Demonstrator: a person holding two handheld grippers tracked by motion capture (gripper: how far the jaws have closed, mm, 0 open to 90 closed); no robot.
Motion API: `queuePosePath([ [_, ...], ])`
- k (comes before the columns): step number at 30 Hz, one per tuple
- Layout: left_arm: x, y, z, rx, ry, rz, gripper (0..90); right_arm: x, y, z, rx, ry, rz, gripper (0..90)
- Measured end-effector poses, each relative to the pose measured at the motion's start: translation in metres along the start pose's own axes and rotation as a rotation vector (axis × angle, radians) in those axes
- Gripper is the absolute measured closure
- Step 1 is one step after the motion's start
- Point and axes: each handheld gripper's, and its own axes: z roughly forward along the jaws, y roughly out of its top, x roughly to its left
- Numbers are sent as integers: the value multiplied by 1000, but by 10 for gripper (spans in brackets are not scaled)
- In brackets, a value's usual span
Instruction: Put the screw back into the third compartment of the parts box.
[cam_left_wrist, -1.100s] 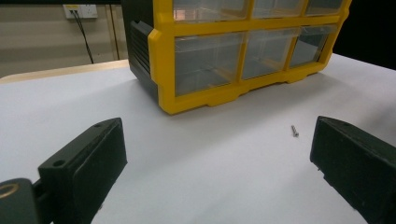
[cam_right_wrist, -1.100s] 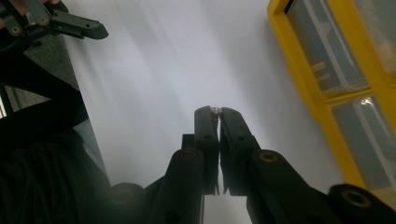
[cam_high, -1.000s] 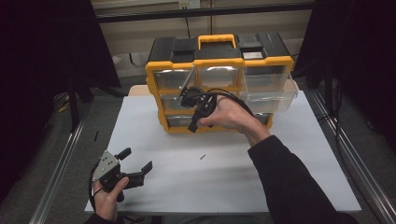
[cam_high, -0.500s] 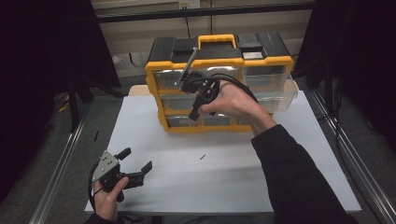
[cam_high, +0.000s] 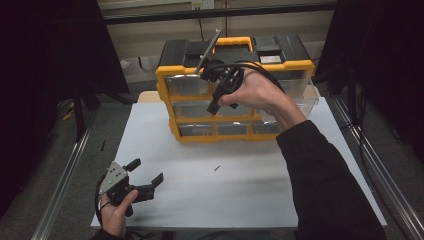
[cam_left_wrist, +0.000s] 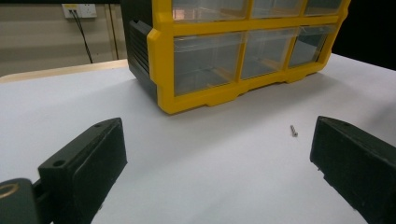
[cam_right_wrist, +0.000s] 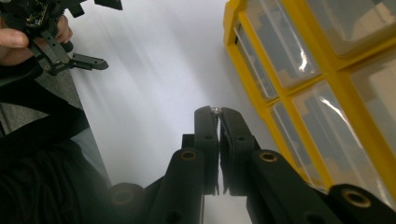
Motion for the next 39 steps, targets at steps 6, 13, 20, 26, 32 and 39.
queuePosePath([
  [6,0,0,0,0,-2,1,35,-7,-3,-16,-7,-25,30,862],
  [13,0,0,1,-7,0,-18,35,-12,-4,-36,-48,-54,37,862],
  [20,0,0,1,-8,-5,-13,35,-20,-9,-54,-55,-76,59,862],
  [26,0,0,1,-5,2,-11,35,-26,-18,-72,-62,-101,78,862],
  [32,0,0,1,-7,5,-15,35,-32,-30,-84,-60,-128,107,862],
  [39,0,0,1,-3,1,-12,35,-40,-43,-94,-32,-156,137,862],
])
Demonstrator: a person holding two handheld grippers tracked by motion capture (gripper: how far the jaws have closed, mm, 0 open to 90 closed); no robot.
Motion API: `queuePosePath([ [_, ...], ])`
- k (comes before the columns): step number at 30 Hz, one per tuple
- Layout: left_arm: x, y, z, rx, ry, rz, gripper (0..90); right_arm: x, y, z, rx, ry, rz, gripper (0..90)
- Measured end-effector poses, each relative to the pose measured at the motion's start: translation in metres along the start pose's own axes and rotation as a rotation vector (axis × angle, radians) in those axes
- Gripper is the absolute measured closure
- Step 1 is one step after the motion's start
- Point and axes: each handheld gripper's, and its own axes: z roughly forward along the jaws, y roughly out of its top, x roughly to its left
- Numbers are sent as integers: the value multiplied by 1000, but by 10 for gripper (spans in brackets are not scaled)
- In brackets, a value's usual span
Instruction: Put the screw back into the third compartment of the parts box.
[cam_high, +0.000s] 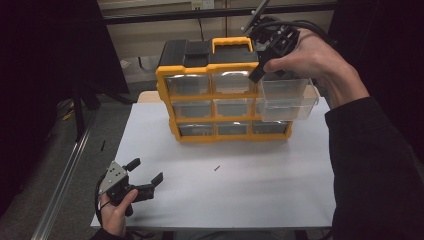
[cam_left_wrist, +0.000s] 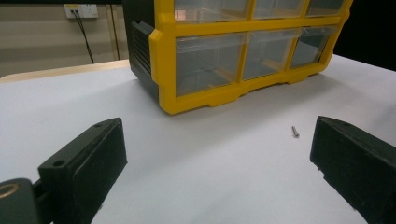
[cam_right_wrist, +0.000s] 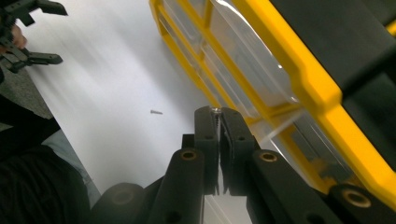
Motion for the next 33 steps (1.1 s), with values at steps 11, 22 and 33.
queuePosePath([
  [11,0,0,0,2,8,-3,35,-14,-19,-5,37,-19,42,862],
  [22,0,0,1,4,6,-5,35,-24,-31,7,88,-28,66,861],
  [33,0,0,1,4,0,-1,35,-31,-35,28,138,-10,86,861],
])
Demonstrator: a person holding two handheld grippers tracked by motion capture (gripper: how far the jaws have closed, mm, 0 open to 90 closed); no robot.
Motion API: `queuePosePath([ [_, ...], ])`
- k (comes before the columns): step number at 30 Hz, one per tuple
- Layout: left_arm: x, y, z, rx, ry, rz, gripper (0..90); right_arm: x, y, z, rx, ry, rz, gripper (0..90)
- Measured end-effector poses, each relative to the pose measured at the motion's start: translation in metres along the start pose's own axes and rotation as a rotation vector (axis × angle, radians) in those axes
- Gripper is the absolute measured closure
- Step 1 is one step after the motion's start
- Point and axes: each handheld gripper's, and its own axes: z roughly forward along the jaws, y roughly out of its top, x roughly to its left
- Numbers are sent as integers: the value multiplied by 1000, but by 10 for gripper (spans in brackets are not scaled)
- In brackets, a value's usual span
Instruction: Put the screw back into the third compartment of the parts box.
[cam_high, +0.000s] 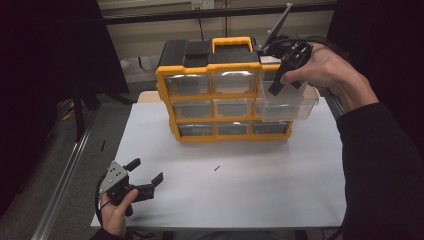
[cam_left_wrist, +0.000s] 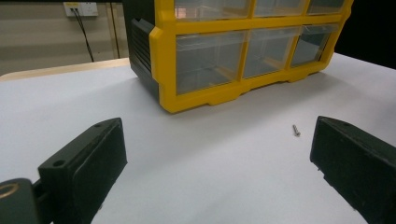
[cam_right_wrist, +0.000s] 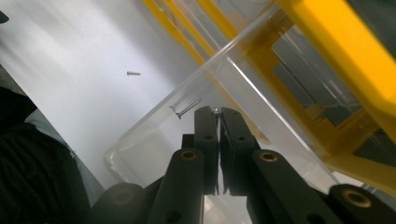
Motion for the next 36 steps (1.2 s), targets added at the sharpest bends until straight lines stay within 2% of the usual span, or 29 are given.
queuePosePath([
  [2,0,0,0,-1,0,0,35,-1,0,4,4,-2,16,861],
  [9,0,0,0,-1,-1,-1,35,-3,0,14,31,9,13,860],
  [11,0,0,0,-3,2,-4,35,-5,-1,17,37,16,29,860],
  [18,0,0,0,-3,2,-6,35,-6,-1,24,56,12,38,859],
  [25,0,0,0,-4,4,-8,35,-6,-1,32,46,28,44,856],
  [30,0,0,0,-4,1,-8,35,-6,-1,36,60,37,37,845],
  [36,0,0,0,-4,3,-8,35,-6,-1,35,56,34,40,798],
])
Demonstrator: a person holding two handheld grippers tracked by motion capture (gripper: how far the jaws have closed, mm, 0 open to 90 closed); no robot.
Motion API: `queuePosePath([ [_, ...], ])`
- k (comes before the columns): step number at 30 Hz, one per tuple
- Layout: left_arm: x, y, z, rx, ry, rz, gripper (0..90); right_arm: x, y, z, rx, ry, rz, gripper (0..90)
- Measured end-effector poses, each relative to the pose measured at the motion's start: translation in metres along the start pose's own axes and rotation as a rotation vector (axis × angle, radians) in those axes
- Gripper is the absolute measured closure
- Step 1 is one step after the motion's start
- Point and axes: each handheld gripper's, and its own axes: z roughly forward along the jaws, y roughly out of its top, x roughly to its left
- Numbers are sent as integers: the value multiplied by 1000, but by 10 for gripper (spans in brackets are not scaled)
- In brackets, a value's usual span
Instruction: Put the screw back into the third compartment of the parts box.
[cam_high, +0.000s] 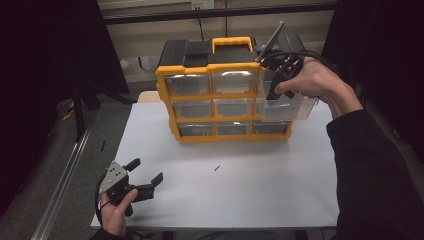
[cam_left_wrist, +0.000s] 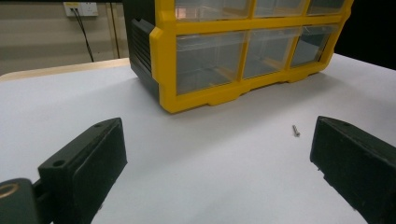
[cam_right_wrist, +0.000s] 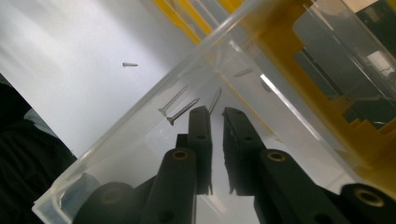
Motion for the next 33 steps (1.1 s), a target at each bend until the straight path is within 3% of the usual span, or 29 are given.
queuePosePath([
  [13,0,0,0,-1,1,0,35,3,-4,-16,-50,-4,-3,747],
  [16,0,0,0,-1,1,0,35,4,-4,-24,-72,-4,-22,737],
  [25,0,0,0,-2,1,3,35,7,-7,-42,-115,-29,0,651],
  [33,0,0,0,-2,4,5,35,11,-8,-56,-180,-35,-30,564],
])
